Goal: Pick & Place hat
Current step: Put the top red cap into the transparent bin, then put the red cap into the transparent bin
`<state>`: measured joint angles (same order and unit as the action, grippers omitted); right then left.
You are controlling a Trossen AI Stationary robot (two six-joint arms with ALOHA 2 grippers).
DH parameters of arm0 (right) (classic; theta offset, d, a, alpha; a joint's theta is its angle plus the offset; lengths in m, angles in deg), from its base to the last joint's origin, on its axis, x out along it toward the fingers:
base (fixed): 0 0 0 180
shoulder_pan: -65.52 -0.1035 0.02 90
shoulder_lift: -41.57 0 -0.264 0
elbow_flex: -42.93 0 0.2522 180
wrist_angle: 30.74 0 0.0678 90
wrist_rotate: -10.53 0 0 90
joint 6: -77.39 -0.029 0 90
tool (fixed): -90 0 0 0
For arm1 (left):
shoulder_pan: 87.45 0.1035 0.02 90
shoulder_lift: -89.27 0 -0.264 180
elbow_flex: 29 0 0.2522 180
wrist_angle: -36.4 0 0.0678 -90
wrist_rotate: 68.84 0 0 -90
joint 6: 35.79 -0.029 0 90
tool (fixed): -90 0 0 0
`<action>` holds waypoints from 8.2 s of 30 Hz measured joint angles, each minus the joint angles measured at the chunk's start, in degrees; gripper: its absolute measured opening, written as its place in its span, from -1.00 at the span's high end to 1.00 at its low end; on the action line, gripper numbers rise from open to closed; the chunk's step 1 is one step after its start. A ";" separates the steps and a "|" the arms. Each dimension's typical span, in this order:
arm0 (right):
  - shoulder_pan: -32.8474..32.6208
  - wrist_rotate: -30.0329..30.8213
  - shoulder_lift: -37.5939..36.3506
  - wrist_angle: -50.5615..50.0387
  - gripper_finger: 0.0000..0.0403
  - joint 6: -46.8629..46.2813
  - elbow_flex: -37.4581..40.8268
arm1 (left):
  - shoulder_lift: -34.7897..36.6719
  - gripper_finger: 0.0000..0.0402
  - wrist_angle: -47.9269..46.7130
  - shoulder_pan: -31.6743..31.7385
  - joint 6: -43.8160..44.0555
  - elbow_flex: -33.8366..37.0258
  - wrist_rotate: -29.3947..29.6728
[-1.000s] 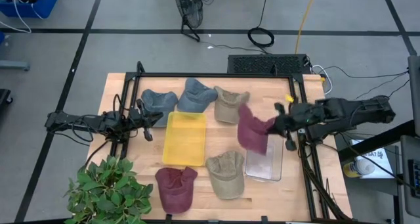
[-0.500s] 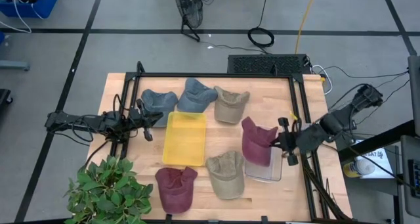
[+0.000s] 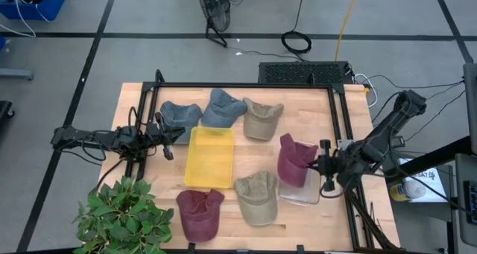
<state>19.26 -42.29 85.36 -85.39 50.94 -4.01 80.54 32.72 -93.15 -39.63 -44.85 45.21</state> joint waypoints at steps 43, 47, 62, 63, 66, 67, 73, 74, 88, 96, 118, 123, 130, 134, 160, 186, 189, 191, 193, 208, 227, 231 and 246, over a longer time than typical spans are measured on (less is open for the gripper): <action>0.62 5.45 1.11 5.61 0.15 11.64 -18.94 | 0.00 0.79 0.28 0.00 1.55 0.00 0.00; 2.79 7.75 3.73 10.31 0.31 18.98 -24.36 | 0.00 0.79 0.85 -0.01 1.55 0.00 0.01; 4.31 7.46 -8.98 21.05 0.99 34.78 -15.78 | 0.00 0.79 0.72 0.00 1.03 0.00 0.00; 4.31 6.53 -11.50 21.68 0.99 34.71 -13.89 | 0.00 0.79 0.72 0.00 0.89 0.00 0.00; 4.31 6.22 -18.25 26.72 1.00 34.80 -6.31 | 0.00 0.79 0.83 0.00 -0.55 0.00 0.00; 4.31 5.97 -20.19 28.27 1.00 34.95 -3.61 | 0.00 0.79 0.85 -0.01 -0.79 0.00 0.00; 4.31 1.13 -30.78 33.84 1.00 36.20 8.29 | 0.00 0.79 1.95 -0.01 -1.89 0.00 0.00; 4.34 1.13 -32.38 33.84 1.00 36.18 9.32 | -0.02 0.79 2.26 -0.02 -2.09 0.00 0.00; 7.70 7.66 -42.59 32.83 1.00 26.42 18.16 | 0.00 0.79 5.27 -0.02 -7.66 0.00 0.02; 11.72 9.35 -42.66 28.50 1.00 25.53 18.13 | 0.00 0.79 8.25 -0.02 -12.41 0.00 0.02; 20.09 4.67 -42.62 55.61 1.00 45.77 32.04 | -1.55 0.79 7.55 0.00 -12.59 0.00 -10.26; 20.11 6.40 -42.61 59.47 1.00 50.19 32.08 | -6.03 0.79 10.83 -0.02 -8.57 -0.14 -12.01; 20.11 6.32 -42.62 59.96 1.00 55.30 32.19 | -19.58 0.79 7.57 -1.52 0.84 -9.30 -11.78; 20.09 6.31 -42.62 60.39 1.00 57.78 32.23 | -30.35 0.79 2.70 -2.92 4.25 -18.54 -11.58; 20.06 6.08 -42.58 65.92 1.00 57.69 32.32 | -77.07 0.44 -36.39 -24.06 33.29 -53.62 -2.43; 20.06 6.08 -42.58 64.30 1.00 54.32 32.32 | -81.27 -0.20 -34.92 -31.67 47.53 -55.56 -21.71; 20.06 6.08 -42.58 64.35 1.00 54.32 32.32 | -82.11 -0.20 -35.11 -31.63 47.62 -55.54 -22.33; 20.06 6.13 -42.58 64.34 1.00 54.33 32.32 | -82.07 -0.20 -35.05 -31.67 46.48 -55.52 -22.37; 20.06 6.14 -42.58 64.35 1.00 54.33 32.32 | -82.05 -0.20 -34.95 -31.16 45.32 -55.52 -21.55; 20.08 6.26 -42.47 64.23 1.00 54.31 32.32 | -87.29 -0.20 -32.29 -29.53 43.20 -55.50 -27.54; 20.06 6.26 -42.21 64.20 1.00 54.14 32.32 | -89.90 0.66 -26.32 -28.98 36.31 -55.54 -33.59; 20.06 6.26 -42.21 64.20 1.00 54.12 32.32 | -89.90 0.93 -23.27 -28.56 33.21 -55.54 -39.01; 20.06 6.26 -42.21 64.20 1.00 54.15 32.32 | -79.78 0.96 -21.80 -24.57 15.97 -55.49 -37.43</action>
<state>39.33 -36.03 43.16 -21.19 105.09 28.31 0.76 10.93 -117.72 -23.65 -100.34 7.78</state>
